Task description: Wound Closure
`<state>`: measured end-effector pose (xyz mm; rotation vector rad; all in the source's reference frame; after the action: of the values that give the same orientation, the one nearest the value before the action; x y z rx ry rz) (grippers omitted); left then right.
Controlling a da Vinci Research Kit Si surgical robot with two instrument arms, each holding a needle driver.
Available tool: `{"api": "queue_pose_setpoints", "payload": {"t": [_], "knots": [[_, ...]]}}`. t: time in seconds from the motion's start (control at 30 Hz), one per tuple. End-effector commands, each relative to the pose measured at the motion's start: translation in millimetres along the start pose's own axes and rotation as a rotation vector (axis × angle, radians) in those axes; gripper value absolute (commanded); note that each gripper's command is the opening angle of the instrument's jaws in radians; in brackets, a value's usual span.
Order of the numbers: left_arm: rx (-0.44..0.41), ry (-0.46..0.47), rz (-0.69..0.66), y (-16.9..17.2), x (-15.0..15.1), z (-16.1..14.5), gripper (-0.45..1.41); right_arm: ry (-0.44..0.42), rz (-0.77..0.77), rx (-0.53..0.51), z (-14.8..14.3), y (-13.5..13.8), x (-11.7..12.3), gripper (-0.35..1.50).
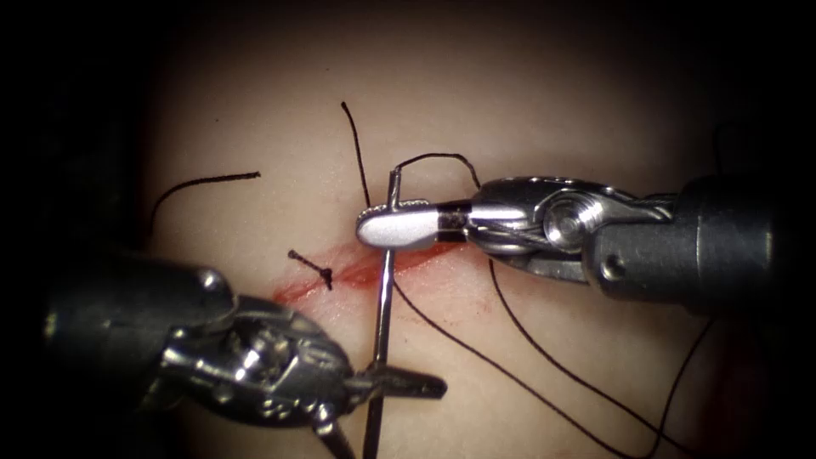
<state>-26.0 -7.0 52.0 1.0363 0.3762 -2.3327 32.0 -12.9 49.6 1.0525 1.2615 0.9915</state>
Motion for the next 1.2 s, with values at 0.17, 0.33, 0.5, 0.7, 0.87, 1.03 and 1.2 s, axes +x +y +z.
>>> {"api": "queue_pose_setpoints", "payload": {"t": [0.17,0.33,0.5,0.7,0.87,1.03,1.2], "knots": [[0.029,0.102,-0.404,-1.5,0.1,-3.3,0.88,0.044,-0.244,0.03,-0.1,3.3,2.1,-0.35],[0.019,0.155,-0.804,-3.5,-0.5,-7.8,0.83,0.079,-0.468,0.145,-1.6,5.7,5.5,-0.35],[0.122,0.18,-0.997,-3.7,-3.2,-10.2,0.42,0.137,-0.528,0.073,-4.1,7.5,8.5,-0.35],[0.299,0.136,-1.023,-1.4,-7.5,-8.6,-0.45,0.195,-0.987,-0.026,-5.6,6.9,8.8,-0.35],[0.274,0.133,-1.143,-0.3,-10.4,-4.9,-0.45,0.201,-1.029,-0.01,-5.4,4.8,9.8,-0.35],[0.257,0.137,-1.235,-0.5,-12.6,-0.7,-0.45,0.204,-1.106,0.019,-4.4,2.8,10.9,-0.35],[0.194,0.139,-1.301,-1.2,-13.8,2.6,-0.45,0.193,-1.109,0.079,-3.7,1.2,10.3,-0.35]]}}
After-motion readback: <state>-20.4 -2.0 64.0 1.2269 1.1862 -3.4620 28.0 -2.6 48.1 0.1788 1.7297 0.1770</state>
